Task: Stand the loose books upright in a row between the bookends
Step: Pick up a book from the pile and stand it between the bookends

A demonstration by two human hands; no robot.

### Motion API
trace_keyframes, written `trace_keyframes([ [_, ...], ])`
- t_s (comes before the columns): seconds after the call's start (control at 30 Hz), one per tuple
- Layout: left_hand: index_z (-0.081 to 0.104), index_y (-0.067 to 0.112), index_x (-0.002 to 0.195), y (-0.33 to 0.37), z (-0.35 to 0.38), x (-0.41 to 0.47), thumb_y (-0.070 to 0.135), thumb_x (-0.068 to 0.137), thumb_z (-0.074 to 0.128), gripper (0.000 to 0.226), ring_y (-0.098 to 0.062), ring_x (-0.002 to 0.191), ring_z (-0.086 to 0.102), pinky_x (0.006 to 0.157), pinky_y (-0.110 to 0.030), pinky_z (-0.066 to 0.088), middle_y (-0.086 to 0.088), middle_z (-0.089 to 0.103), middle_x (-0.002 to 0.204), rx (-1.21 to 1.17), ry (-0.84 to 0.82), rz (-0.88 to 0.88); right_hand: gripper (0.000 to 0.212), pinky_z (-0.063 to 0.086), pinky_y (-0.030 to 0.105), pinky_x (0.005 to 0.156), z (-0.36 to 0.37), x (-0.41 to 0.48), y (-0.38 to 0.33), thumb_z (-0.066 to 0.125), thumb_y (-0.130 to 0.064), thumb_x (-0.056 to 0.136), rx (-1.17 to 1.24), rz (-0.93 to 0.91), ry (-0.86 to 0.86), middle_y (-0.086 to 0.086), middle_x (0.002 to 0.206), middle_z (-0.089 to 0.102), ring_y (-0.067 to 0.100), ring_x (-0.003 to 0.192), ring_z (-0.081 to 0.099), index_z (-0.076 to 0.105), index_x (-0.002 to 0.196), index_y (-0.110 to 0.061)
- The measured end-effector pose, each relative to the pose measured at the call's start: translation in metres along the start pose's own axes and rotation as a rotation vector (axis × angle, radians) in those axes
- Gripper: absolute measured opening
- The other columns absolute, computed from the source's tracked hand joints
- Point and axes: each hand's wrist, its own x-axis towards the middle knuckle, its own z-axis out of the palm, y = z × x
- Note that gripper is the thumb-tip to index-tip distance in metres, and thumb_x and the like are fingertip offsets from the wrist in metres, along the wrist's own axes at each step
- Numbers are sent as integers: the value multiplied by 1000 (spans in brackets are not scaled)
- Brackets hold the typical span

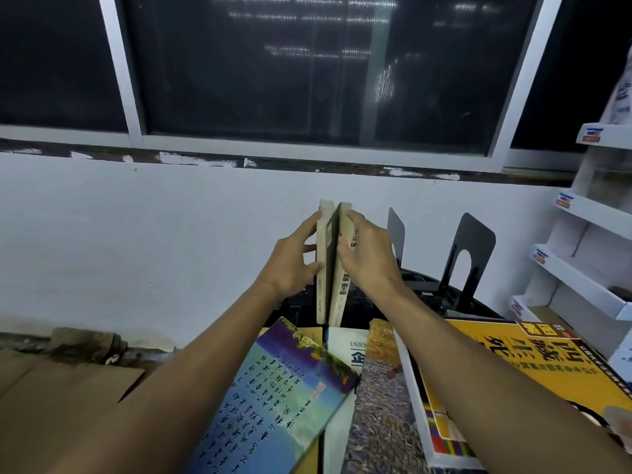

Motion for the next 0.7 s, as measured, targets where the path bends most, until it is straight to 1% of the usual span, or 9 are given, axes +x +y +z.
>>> trace_keyframes([
  [0.03,30,36,158,-1,0,-1,0,89,74,90,-8,124,57,80,-1,46,11,47,154,-3,3,3,52,55,33,78,0,0,0,57,-16,96,5,-1,9,8,105,68,20,79,63,46,147,-15],
  [0.1,30,37,158,-2,1,-2,0,89,74,90,-12,128,57,85,-11,51,11,44,157,6,11,7,51,56,35,81,1,2,0,58,-16,96,13,9,21,8,110,68,23,83,66,47,146,-15],
  [0.17,29,40,157,-1,3,-2,2,90,74,90,-14,129,57,87,-17,53,11,41,159,17,16,13,49,56,36,80,3,3,0,58,-14,96,10,15,14,9,108,68,25,83,66,48,144,-15],
  [0.27,30,40,157,-1,5,-1,3,90,75,89,-17,128,58,79,-4,49,11,38,161,12,14,19,48,54,35,81,5,0,2,57,-11,96,9,-26,7,9,109,67,22,82,63,49,143,-13],
  [0.37,30,41,157,-2,5,-2,3,90,75,89,-18,128,59,74,-1,48,10,36,162,2,23,14,48,53,37,85,4,-2,1,56,-11,97,-9,-55,-33,9,117,64,22,95,63,46,145,-13],
  [0.47,29,42,157,-4,4,-3,4,90,75,89,-18,129,59,77,-2,47,11,36,162,6,30,9,51,49,33,89,2,-1,-3,54,-17,100,-21,-38,-118,9,126,58,25,109,60,40,149,-17],
  [0.57,27,41,158,-4,4,-3,5,91,75,90,-19,129,58,80,-5,49,11,38,161,17,29,23,63,34,21,94,-8,2,-3,53,-21,99,55,20,-295,6,145,46,21,130,46,27,156,-20],
  [0.63,27,39,159,-3,5,-4,5,91,75,90,-19,129,58,86,-14,51,9,46,157,28,28,23,75,30,19,96,-14,5,1,59,-18,97,24,5,-431,5,153,37,20,137,39,18,159,-22],
  [0.7,27,38,159,-2,6,-4,4,90,75,90,-19,129,59,94,-22,51,7,53,151,35,29,17,79,29,20,99,-15,7,5,60,-13,97,-19,-34,-487,5,156,32,22,140,36,13,160,-26],
])
